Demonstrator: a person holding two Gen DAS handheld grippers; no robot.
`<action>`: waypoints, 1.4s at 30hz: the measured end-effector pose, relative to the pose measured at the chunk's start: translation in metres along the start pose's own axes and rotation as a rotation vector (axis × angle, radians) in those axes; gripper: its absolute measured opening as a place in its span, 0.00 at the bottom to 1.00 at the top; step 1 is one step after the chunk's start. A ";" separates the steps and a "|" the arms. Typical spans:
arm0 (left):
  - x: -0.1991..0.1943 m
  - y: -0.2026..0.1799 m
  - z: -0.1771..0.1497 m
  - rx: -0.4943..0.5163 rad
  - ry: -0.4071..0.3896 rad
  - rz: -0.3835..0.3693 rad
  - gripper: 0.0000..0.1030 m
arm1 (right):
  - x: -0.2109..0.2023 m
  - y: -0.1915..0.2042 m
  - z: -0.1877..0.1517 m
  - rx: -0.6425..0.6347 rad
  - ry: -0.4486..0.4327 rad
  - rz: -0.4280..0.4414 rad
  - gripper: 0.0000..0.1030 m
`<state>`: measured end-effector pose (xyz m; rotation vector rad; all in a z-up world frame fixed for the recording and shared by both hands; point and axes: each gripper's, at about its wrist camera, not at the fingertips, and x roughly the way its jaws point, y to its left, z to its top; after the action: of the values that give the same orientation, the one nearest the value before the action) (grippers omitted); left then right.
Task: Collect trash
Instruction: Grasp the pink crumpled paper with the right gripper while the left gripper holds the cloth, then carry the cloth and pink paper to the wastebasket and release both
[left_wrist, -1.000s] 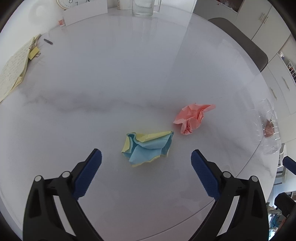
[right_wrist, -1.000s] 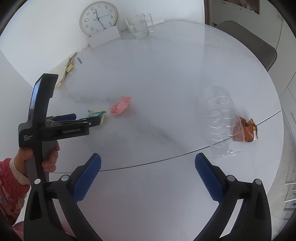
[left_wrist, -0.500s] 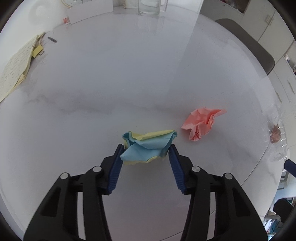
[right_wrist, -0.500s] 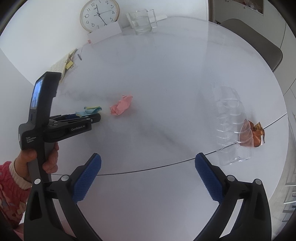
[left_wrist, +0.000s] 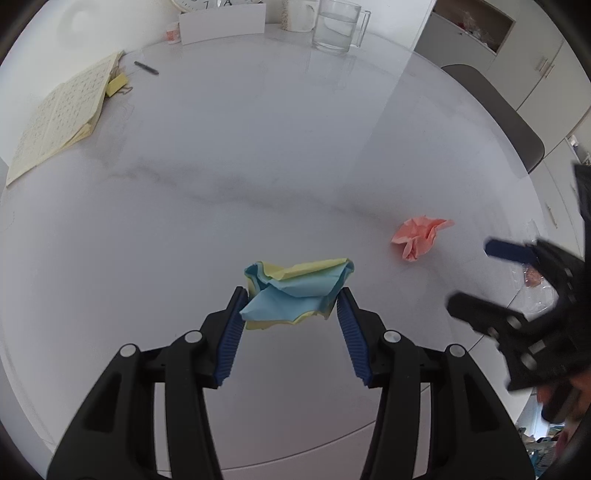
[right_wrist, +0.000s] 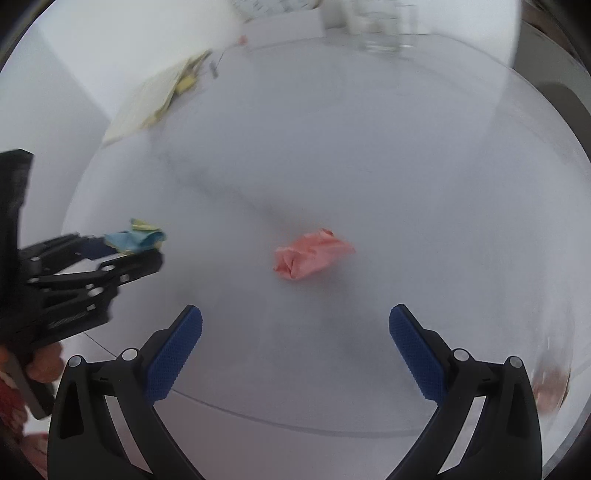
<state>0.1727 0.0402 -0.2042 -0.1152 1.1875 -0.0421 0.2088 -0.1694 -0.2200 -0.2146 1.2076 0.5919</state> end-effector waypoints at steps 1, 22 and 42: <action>0.001 0.003 -0.002 -0.011 0.004 -0.005 0.48 | 0.006 0.001 0.006 -0.034 0.016 -0.013 0.98; 0.008 0.009 -0.010 -0.066 0.024 -0.038 0.48 | 0.030 0.000 0.033 -0.155 0.055 -0.050 0.45; -0.091 -0.062 -0.062 0.156 -0.086 -0.087 0.49 | -0.116 0.033 -0.107 -0.024 -0.117 -0.021 0.46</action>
<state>0.0824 -0.0170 -0.1359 -0.0309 1.0884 -0.2042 0.0775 -0.2277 -0.1462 -0.2099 1.0841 0.5933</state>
